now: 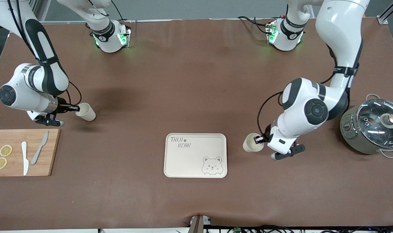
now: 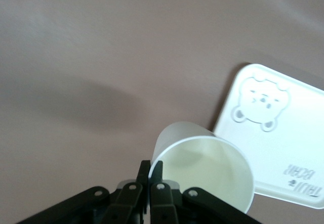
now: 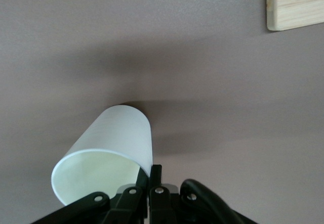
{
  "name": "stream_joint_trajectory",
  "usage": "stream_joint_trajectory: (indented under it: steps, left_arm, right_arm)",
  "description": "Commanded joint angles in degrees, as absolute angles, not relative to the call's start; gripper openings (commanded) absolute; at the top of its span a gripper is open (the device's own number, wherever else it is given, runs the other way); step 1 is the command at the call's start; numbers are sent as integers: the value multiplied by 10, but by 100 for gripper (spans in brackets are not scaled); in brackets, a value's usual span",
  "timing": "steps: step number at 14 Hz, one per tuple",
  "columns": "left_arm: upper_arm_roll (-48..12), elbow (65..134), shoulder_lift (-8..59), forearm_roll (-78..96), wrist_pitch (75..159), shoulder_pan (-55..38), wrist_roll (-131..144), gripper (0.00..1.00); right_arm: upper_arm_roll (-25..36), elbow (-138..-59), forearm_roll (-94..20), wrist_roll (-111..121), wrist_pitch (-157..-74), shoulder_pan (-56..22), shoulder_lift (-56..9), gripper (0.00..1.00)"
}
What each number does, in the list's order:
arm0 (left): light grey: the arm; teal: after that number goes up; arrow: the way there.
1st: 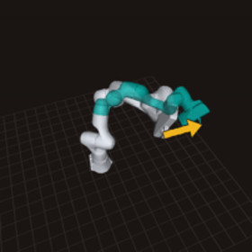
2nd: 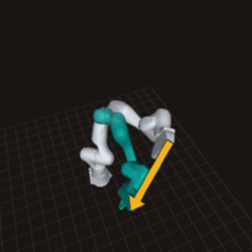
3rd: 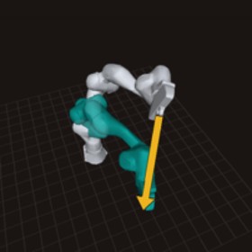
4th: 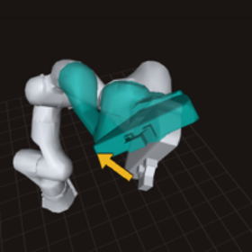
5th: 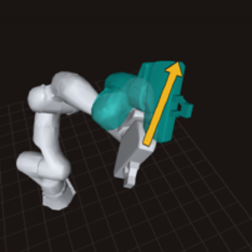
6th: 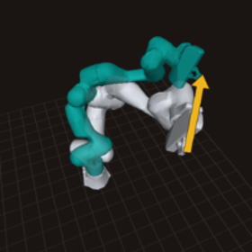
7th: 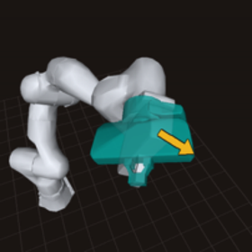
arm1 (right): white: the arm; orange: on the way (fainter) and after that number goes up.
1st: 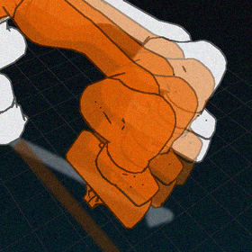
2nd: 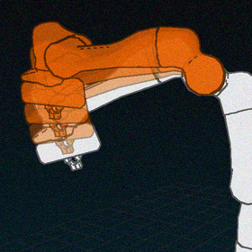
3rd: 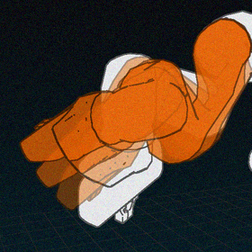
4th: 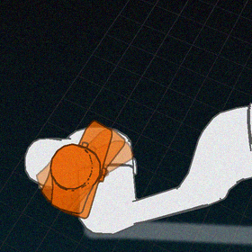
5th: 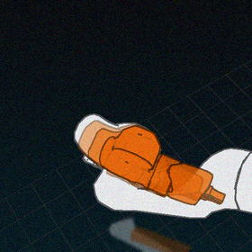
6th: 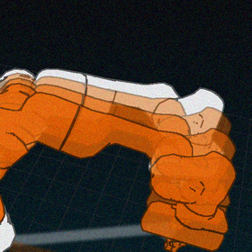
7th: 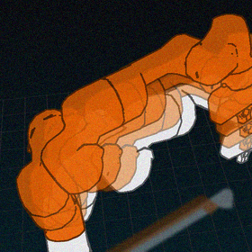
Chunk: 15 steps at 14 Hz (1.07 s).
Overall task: Place white IKEA cup upright on tray with both arms
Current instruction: 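Carry the cup to the tray and stand it upright with the left gripper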
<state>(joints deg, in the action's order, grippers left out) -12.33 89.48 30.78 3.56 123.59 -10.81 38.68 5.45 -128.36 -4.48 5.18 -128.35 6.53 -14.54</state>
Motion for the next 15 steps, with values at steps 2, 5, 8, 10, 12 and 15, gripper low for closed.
stream_joint_trajectory:
  steps: [2,5,8,10,12,15]
  left_arm:
    - [-117,844,341,39,1227,-152,463,0]
    - [-116,835,357,40,1230,-175,499,0]
    - [-114,794,399,38,1235,-202,546,0]
    - [-96,783,423,32,1272,-232,562,0]
    - [-68,782,444,30,1316,-265,580,0]
    - [-33,783,468,22,1351,-296,591,0]
  right_arm:
    - [48,-1292,-52,53,-1271,70,-127,0]
    - [48,-1241,-52,53,-1206,70,-128,0]
    - [49,-1210,-52,51,-1171,69,-130,0]
    - [49,-1195,-52,50,-1152,69,-131,0]
    - [49,-1156,-52,49,-1108,60,-132,0]
    - [49,-1092,-52,41,-1043,47,-138,0]
